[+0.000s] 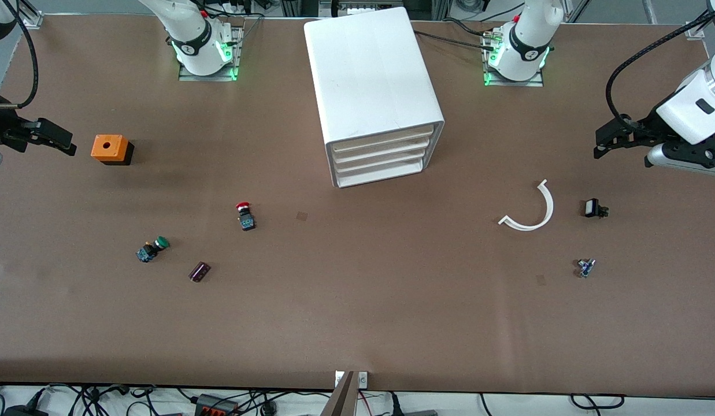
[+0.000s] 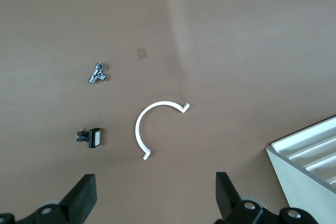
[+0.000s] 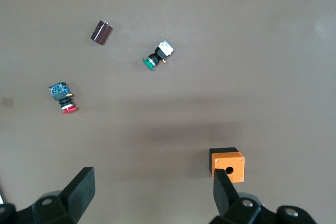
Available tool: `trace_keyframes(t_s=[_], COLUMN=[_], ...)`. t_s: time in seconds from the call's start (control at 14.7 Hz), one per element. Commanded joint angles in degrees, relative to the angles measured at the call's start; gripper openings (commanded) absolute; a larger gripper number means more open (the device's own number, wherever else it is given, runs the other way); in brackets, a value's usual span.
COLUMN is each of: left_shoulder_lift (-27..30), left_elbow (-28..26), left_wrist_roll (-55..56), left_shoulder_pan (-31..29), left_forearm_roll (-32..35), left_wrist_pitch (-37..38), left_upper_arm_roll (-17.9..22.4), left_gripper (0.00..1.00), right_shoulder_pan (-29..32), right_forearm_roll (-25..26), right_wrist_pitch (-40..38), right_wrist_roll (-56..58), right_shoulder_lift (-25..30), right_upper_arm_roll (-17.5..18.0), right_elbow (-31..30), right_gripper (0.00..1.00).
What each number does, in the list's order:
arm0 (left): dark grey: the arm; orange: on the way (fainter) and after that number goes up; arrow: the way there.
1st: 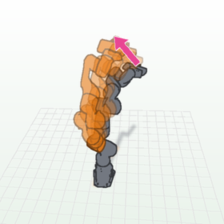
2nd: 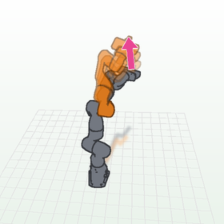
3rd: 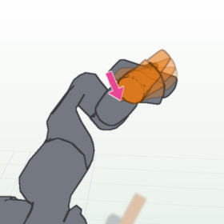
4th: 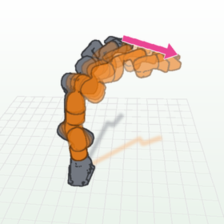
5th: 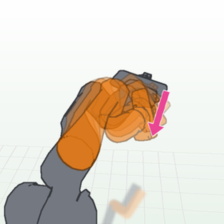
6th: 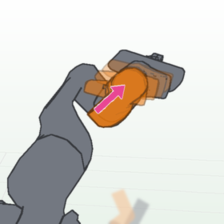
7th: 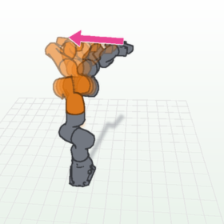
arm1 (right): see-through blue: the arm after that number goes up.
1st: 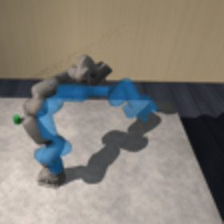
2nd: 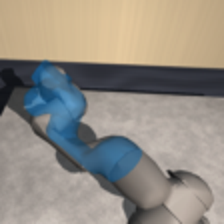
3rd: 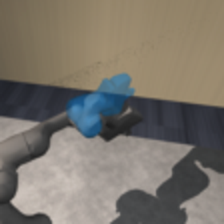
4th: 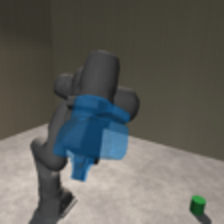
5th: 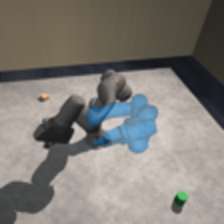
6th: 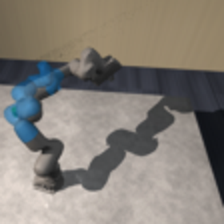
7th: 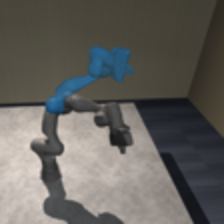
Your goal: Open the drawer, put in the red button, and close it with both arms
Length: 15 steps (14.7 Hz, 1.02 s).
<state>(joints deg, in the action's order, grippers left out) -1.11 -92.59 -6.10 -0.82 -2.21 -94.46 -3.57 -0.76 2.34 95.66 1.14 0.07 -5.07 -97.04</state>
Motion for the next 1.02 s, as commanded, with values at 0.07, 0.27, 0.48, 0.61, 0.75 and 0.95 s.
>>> trace_keyframes(t_s=[0.07,0.27,0.48,0.61,0.75,0.95], left_shoulder_lift=[-0.29,-0.29,-0.29,-0.29,-0.29,-0.21], left_elbow=[1.62,1.62,1.62,1.62,1.62,1.8], left_wrist_roll=[-0.4,-0.49,-0.49,-0.23,0.03,-0.05], left_shoulder_pan=[0.02,0.03,0.03,0.03,0.02,0.29], left_forearm_roll=[1.07,1.16,1.07,1.16,1.16,-0.07], left_wrist_pitch=[2.88,2.88,2.88,3.93,4.28,7.52], left_upper_arm_roll=[-0.12,-0.12,-0.12,-0.12,-0.3,-0.3], left_gripper=[1.0,1.0,1.0,1.0,1.0,1.0], right_shoulder_pan=[-0.03,-0.03,-0.82,-1.79,-2.92,-4.6], right_forearm_roll=[0.38,0.39,0.38,0.3,0.21,-2.06], right_wrist_pitch=[0.06,-0.12,-0.47,-1.43,-3.46,-2.85], right_wrist_roll=[0.26,0.18,0.26,0.26,0.26,0.09], right_shoulder_lift=[1.25,0.98,0.98,0.37,-0.77,-3.67], right_upper_arm_roll=[0.24,0.24,0.42,0.42,0.42,0.33], right_elbow=[-1.31,-1.04,-1.13,-1.22,-1.13,0.09], right_gripper=[1.0,1.0,1.0,1.0,1.0,1.0])
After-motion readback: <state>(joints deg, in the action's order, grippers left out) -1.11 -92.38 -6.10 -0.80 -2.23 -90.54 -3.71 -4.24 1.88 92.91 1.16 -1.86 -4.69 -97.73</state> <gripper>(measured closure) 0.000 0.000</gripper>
